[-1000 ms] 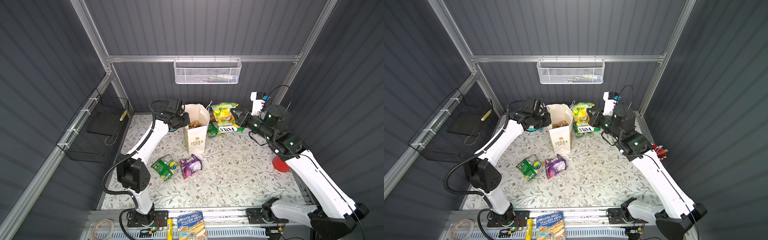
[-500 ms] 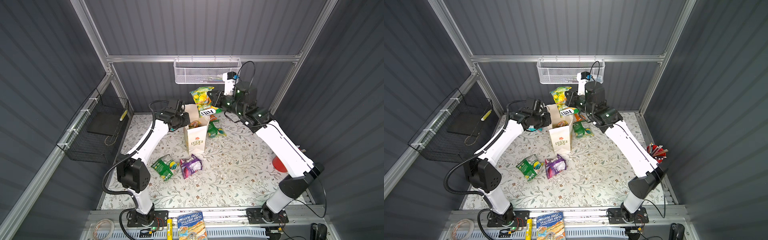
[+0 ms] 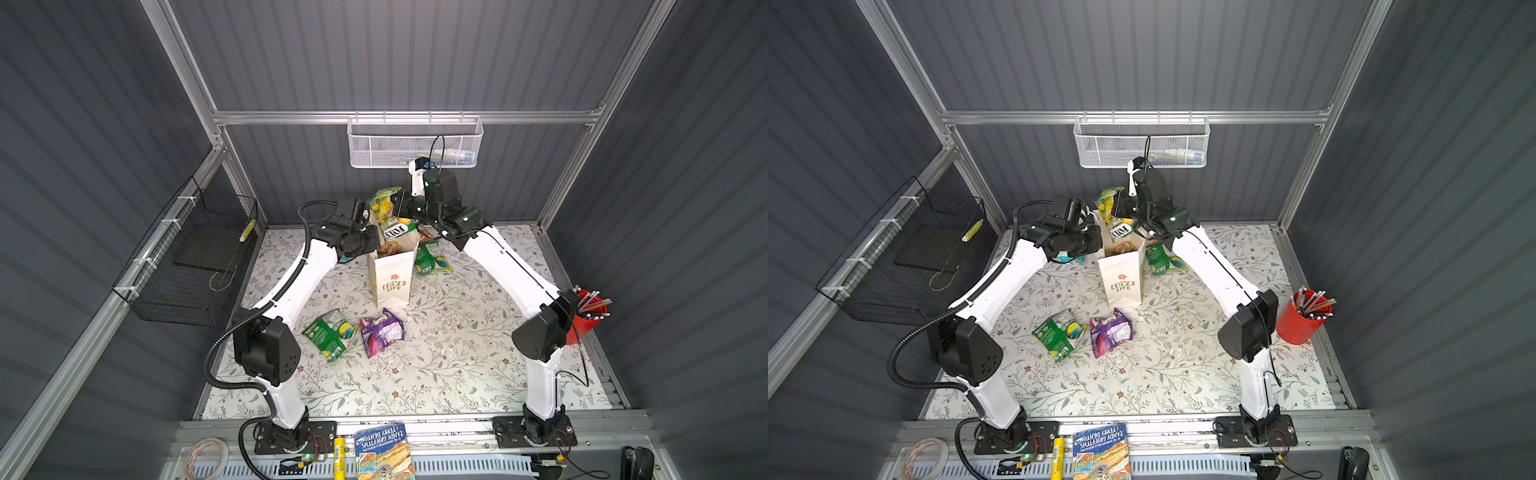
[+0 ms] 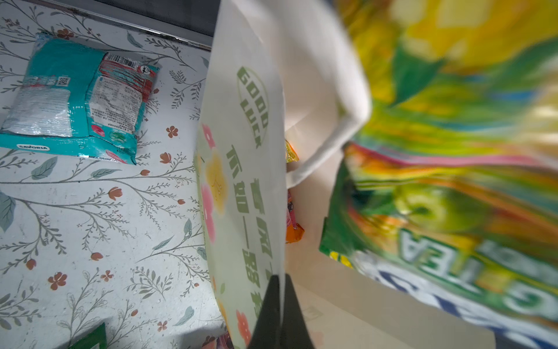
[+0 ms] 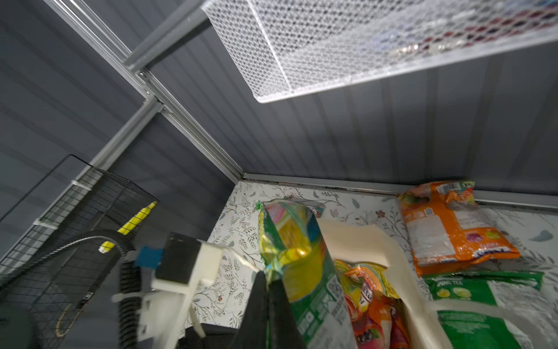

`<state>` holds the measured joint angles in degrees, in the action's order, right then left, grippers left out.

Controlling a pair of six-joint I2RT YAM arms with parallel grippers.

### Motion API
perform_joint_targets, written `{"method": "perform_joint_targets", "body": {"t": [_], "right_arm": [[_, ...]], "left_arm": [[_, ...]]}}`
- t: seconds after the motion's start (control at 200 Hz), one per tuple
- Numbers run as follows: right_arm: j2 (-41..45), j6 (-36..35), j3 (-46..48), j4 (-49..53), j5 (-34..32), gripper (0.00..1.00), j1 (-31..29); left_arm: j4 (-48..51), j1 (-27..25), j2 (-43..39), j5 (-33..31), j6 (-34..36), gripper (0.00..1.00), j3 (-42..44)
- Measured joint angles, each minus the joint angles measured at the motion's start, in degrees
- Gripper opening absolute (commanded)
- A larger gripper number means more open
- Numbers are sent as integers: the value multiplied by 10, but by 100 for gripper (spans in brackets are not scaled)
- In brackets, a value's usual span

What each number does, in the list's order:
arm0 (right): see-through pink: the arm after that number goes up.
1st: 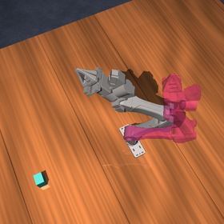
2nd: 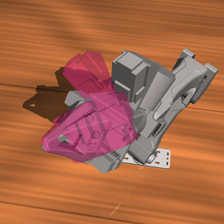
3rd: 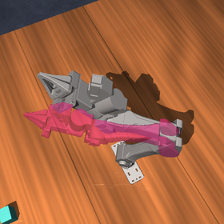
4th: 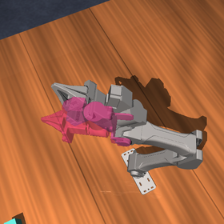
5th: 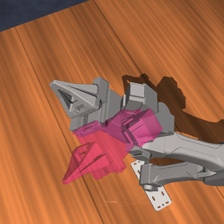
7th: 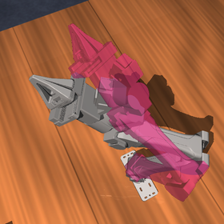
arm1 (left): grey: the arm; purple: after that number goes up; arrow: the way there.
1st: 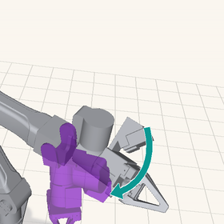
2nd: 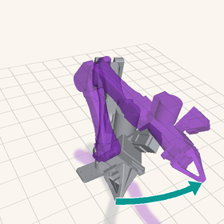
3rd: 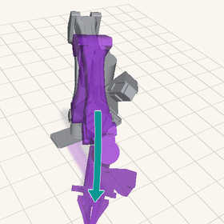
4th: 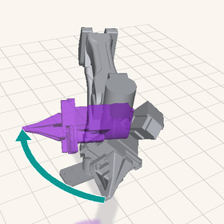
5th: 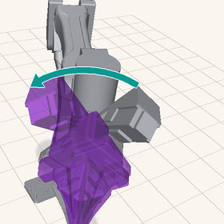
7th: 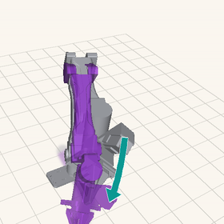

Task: Place the snacks into the paper bag
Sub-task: 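Lower the Spring Tea packet into the bag and open the right gripper, then move the right gripper toward the green snack packet by the back wall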

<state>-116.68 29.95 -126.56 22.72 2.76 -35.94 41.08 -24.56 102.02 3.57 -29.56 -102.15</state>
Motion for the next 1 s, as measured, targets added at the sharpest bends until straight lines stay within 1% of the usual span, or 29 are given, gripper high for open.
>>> {"method": "perform_joint_targets", "body": {"t": [0.175,0.365,0.515,0.55,0.595,0.675,0.781,0.936,1.001], "right_arm": [[-11,11,30,1,-12,0,0],[-46,21,11,2,-17,0,-1],[-59,33,11,12,-19,0,-2],[-59,35,11,14,-20,3,-2],[-59,37,11,13,-21,11,-3],[-59,38,10,13,-21,18,-3],[-59,37,8,12,-21,24,-4],[-47,28,8,16,-21,29,-10],[-34,24,8,21,-21,33,-15]], "left_arm": [[0,0,0,-1,0,0,0],[0,0,0,-4,0,0,0],[0,0,0,-6,0,0,0],[0,0,0,-6,0,0,0],[0,0,0,-6,0,0,0],[0,0,0,-6,0,0,0],[0,0,0,-6,0,0,0],[1,0,0,-6,0,0,0],[3,0,0,-6,0,0,0]]}}
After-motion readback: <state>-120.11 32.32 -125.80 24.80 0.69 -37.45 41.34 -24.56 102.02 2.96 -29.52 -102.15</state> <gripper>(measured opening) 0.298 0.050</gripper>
